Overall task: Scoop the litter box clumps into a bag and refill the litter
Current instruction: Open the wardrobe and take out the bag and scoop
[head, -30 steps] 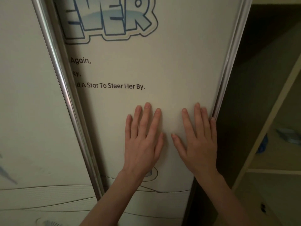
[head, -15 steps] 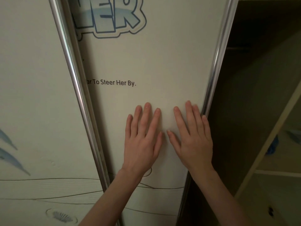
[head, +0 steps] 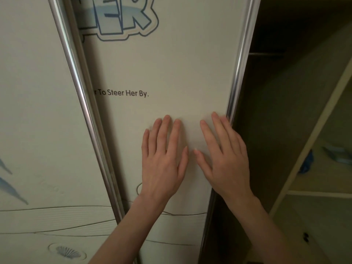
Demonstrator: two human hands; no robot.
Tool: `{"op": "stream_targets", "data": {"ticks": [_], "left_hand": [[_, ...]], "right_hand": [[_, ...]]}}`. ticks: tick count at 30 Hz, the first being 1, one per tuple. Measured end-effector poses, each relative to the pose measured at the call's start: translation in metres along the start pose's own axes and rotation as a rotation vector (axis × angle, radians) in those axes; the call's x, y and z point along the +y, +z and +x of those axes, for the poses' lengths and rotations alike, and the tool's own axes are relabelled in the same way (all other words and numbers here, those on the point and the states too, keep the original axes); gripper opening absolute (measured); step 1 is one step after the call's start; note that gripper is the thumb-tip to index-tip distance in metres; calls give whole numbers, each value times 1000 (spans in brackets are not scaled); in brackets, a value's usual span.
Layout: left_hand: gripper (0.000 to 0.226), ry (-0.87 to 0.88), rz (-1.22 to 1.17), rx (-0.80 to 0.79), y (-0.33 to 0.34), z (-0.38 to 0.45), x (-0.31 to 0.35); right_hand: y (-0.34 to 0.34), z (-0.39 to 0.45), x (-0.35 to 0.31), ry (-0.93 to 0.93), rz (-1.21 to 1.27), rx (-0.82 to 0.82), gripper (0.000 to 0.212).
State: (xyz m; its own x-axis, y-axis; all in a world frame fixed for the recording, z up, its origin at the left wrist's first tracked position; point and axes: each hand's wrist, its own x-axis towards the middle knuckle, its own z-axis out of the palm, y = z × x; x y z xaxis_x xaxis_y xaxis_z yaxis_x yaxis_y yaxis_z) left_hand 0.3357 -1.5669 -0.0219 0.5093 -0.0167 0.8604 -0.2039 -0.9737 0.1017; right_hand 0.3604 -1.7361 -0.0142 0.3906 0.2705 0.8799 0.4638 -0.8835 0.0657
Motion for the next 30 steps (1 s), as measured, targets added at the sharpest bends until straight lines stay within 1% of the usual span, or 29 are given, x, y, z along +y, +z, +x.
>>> {"op": "stream_targets", "data": {"ticks": [3, 5, 10, 15, 19, 24, 30], "left_hand": [[60, 27, -28, -4, -4, 3, 12], [59, 43, -59, -14, -5, 5, 23], [57, 103, -141, -20, 1, 8, 55], [53, 159, -278, -28, 16, 8, 99], [52, 187, -371, -73, 29, 6, 135], [52, 249, -425, -141, 47, 7, 173], [51, 330, -502, -211, 71, 7, 218]], "right_hand": [[-16, -6, 8, 28, -30, 48, 62], [-26, -12, 15, 62, -66, 44, 61], [-51, -28, 36, 159, -149, -30, 64], [-82, -52, 69, 267, -228, -129, 68], [-107, -71, 97, 338, -326, -198, 70], [-135, -89, 129, 425, -415, -268, 70], [-157, -110, 166, 489, -475, -282, 71]]}}
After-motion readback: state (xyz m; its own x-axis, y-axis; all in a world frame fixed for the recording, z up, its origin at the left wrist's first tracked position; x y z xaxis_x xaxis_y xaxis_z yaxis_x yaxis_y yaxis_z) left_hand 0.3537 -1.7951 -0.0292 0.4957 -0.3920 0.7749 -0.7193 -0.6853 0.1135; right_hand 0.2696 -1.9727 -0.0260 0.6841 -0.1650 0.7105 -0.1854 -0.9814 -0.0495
